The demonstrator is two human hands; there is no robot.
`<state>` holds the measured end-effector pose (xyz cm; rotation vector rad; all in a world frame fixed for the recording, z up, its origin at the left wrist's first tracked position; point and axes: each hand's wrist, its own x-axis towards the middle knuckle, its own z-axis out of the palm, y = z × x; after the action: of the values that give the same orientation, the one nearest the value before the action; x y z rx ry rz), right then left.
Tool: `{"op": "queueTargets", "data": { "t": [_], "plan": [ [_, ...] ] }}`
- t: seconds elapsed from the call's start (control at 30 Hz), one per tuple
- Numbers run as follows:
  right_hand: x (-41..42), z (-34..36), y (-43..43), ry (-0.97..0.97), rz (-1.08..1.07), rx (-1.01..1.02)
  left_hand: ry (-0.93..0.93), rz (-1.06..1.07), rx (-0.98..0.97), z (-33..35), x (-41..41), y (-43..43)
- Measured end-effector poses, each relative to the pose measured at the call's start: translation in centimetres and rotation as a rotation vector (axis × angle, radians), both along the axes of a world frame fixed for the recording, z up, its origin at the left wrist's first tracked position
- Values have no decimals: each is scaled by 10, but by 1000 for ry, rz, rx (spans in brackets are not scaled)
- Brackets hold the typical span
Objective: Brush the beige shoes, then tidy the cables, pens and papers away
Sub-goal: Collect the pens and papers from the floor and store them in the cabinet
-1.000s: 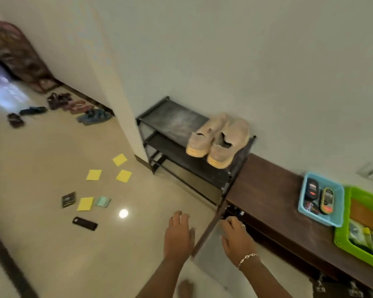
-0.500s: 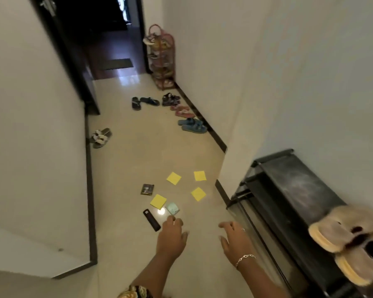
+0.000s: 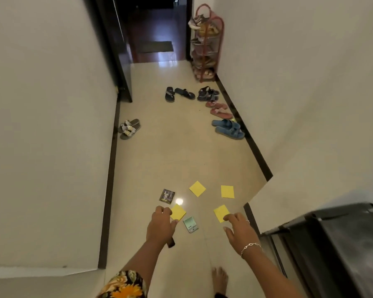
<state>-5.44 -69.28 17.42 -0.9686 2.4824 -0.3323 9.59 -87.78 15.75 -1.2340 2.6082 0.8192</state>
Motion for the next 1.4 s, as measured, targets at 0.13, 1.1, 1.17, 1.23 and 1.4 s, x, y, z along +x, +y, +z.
{"op": "queueTargets", "data": {
  "t": [0.13,1.1,1.17,1.23,1.4],
  "plan": [
    [-60,-32,-34,-22,103,62,-41,46,51,-29,-40,-25],
    [-293,-611,-314,233,738,270,-437,-14,-77,-621,-176,-169],
    [-290,-609,-323,295,836,338,-473,-3,-90,-619,-176,-164],
    [-289,-612,-333,365,918,361,-475,-3,-103,-619,-179,-165],
    [-290,-633,-338,416,932,425,-307,34,-31,-620,-181,-167]
  ]
}}
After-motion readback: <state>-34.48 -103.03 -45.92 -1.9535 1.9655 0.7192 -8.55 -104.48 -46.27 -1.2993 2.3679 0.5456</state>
